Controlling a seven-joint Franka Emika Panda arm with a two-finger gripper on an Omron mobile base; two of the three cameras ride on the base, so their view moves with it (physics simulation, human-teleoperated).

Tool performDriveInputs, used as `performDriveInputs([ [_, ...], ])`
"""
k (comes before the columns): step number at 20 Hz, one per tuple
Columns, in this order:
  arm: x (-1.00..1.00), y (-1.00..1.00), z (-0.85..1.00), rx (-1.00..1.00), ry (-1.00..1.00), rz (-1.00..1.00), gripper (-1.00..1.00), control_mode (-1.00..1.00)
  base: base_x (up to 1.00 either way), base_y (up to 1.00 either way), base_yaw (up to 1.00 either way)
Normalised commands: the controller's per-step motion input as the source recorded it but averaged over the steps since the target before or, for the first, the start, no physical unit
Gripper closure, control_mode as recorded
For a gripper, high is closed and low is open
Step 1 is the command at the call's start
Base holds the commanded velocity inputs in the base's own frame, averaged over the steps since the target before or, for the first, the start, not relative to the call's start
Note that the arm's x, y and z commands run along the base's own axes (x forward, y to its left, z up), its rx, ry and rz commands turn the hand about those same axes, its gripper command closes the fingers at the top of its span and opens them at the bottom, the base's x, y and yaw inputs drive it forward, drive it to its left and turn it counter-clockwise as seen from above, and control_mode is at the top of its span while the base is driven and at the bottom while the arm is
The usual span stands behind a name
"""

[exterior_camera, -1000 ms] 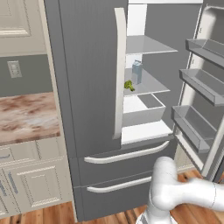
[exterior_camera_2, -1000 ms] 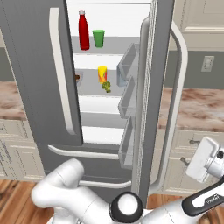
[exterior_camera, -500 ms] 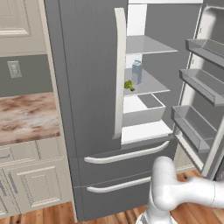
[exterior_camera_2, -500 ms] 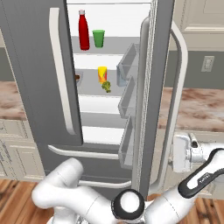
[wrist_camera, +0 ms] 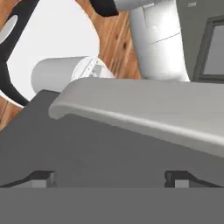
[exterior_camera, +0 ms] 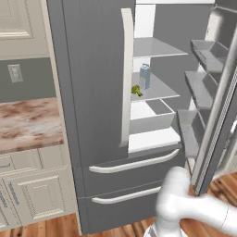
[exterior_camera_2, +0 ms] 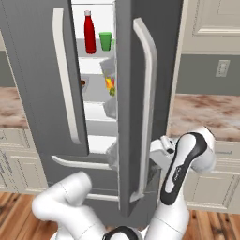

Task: Place the tupperware on the second highest shelf of the fridge. Make space for the tupperware among the existing items by rearranging them on the shelves if needed. Close the fridge door when finished.

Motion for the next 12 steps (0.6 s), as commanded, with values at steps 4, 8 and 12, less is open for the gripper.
performDriveInputs([
  [4, 0.04, 0.99, 0.50, -0.04, -0.58, 0.01, -1.00, -1.00, 0.00, 0.00, 0.00],
  [8, 0.56, 0.61, 0.58, 0.00, -0.40, -0.12, -1.00, -1.00, 0.00, 0.00, 0.00],
  [12, 0.93, 0.27, 0.57, 0.03, -0.29, -0.14, -1.00, -1.00, 0.00, 0.00, 0.00],
])
